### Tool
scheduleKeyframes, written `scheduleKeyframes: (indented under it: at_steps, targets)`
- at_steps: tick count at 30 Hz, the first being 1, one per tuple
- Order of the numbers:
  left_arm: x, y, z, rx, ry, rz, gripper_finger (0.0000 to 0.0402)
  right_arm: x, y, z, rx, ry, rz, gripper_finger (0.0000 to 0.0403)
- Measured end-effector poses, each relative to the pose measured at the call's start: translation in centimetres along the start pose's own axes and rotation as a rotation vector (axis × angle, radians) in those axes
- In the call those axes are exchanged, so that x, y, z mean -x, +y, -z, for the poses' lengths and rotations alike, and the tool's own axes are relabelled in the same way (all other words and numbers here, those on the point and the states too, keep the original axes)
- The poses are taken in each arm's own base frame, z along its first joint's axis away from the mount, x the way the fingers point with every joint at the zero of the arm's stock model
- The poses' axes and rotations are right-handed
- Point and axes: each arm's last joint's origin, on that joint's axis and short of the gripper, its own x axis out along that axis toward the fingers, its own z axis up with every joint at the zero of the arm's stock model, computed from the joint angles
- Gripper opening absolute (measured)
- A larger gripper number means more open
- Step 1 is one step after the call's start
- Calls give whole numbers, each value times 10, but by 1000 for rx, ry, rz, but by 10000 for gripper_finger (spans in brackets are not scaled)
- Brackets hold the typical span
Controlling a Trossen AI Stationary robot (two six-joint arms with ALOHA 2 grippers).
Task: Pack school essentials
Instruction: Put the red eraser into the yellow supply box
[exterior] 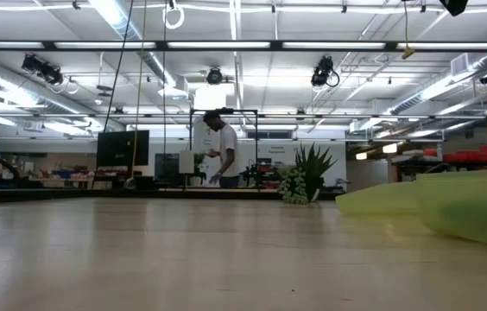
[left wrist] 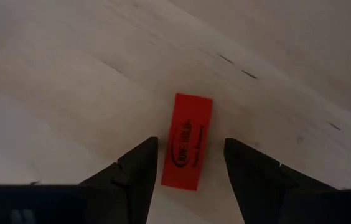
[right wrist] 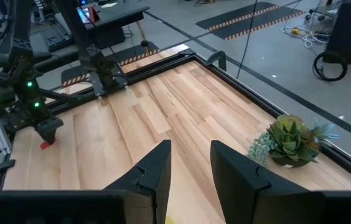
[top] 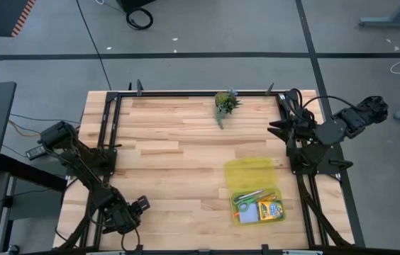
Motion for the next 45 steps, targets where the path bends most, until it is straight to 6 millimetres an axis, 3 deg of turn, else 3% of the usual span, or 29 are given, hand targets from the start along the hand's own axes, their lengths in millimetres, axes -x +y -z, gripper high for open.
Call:
scheduleKeyframes:
  at_steps: [8,22,34,45]
  targets:
    - [-2,-1,2,-43,-11,4,165,-2,-3,-1,-13,2,22,119]
    - [-1,2,0,-34,-18,6,61,-3,-3,-1,-16,7,19,119]
    - [14,21,-26,54,-100,-65,64,-6,1,0,-59,40,-3,119]
    - [38,58,-50,115,-172,-232,63,-24,17,13,-80,149,-12,119]
